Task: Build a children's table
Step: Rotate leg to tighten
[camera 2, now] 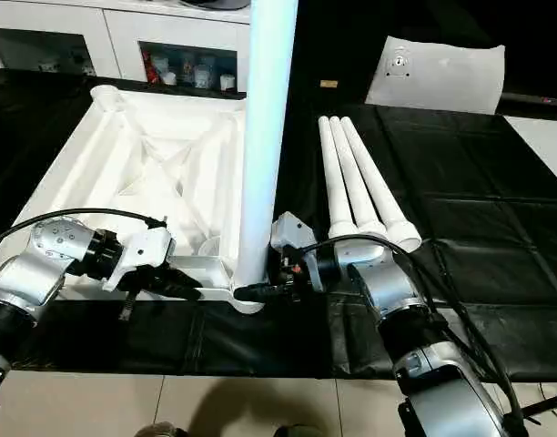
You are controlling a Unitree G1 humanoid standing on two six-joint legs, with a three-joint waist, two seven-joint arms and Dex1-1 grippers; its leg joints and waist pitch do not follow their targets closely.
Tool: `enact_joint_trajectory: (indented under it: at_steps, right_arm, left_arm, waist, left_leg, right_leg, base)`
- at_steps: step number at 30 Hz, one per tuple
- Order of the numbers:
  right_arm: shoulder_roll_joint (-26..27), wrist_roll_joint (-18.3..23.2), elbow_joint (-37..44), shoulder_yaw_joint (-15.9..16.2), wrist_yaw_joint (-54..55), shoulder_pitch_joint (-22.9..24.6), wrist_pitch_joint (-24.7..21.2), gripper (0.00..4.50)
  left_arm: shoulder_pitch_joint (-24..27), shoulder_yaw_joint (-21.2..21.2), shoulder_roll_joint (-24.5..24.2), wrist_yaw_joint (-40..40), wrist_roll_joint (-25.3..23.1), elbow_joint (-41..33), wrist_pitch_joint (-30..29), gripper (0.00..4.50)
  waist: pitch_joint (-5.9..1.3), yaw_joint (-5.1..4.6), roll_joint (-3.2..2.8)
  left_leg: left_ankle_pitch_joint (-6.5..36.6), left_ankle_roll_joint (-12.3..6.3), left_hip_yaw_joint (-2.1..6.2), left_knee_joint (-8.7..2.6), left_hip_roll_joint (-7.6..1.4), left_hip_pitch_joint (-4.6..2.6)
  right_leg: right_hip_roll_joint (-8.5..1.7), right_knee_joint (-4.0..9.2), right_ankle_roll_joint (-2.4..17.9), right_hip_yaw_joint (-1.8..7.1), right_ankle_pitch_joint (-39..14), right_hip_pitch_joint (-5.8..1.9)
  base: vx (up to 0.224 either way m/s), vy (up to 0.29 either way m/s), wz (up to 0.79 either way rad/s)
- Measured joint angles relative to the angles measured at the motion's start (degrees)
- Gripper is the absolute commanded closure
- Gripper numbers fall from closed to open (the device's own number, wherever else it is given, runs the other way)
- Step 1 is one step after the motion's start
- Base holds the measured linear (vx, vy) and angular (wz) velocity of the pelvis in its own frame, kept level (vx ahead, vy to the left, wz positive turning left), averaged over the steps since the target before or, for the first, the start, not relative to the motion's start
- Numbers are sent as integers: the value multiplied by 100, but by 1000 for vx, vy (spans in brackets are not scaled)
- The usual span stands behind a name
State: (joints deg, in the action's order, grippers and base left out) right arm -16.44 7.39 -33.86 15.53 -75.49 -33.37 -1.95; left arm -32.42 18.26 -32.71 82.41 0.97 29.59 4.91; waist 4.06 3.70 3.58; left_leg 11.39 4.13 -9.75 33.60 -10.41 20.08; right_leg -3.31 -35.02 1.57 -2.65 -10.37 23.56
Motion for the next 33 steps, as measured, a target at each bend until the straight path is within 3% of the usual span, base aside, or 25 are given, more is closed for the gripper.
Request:
enact_joint_trajectory:
  at_steps: [8,10,14,17,21,24,27,29,33]
  right_arm:
    - [461,291,348,-413,801,447,-605,192]
    - [726,327,350,-606,1368,497,-809,193]
    - [1231,260,417,-1098,2840,588,-1040,199]
    - [1557,192,380,-1392,3666,559,-1112,199]
    - [1917,37,-106,-1746,5129,126,-1036,199]
    - [2088,-101,-252,-1807,5641,-44,-999,199]
    - [2418,-147,-255,-1742,5729,-37,-909,199]
    - [2418,-147,-253,-1742,5729,-37,-885,144]
    - [2462,-102,-259,-1717,5661,0,-802,95]
  left_arm:
    - [460,-374,58,-554,163,-564,-838,450]
    - [656,-544,161,-982,149,-864,-1277,450]
    - [997,-797,734,-2119,-30,-1562,-2196,450]
    - [1033,-855,1136,-2793,-196,-1747,-2565,450]
    - [908,-985,2067,-4083,-422,-1620,-2810,450]
    - [769,-1044,2457,-4683,-417,-1494,-2885,450]
    - [556,-1063,2584,-5068,-515,-1357,-2951,450]
    - [555,-1060,2568,-5069,-525,-1359,-2939,450]
    - [493,-1053,2463,-5072,-618,-1280,-2862,450]
  waist:
    - [3,-55,-5]
    - [5,-130,-14]
    - [5,-262,-15]
    - [-8,-260,-42]
    - [-22,-225,-67]
    - [-24,-201,-47]
    - [-23,-312,1]
    - [-23,-318,2]
    - [-23,-360,2]
  left_leg:
    - [-5,8,0,-1,-5,-10]
    - [-10,15,0,-1,-6,-15]
    - [-13,20,-4,9,-6,-17]
    - [-13,20,-4,2,-4,-16]
    - [-12,19,-3,0,-1,-8]
    - [-9,15,-3,-4,-2,1]
    - [-6,17,-1,-12,-26,13]
    - [-6,17,-2,-12,-28,12]
    - [-7,17,-2,-6,-30,24]
  right_leg:
    - [2,-4,-3,0,-1,-23]
    - [3,1,-20,0,-12,-23]
    - [2,4,-21,4,-12,-24]
    - [2,4,-22,5,-12,-24]
    - [1,6,-26,4,-15,-21]
    - [1,6,-25,2,-13,-8]
    - [15,9,-4,-16,1,-1]
    - [15,7,-3,-19,2,11]
    - [15,7,7,-21,9,10]
  base:
    - [0,0,0]
    - [0,0,0]
    - [0,0,0]
    - [0,0,0]
    - [0,0,0]
    - [0,0,0]
    - [0,0,0]
    - [0,0,0]
    - [0,0,0]
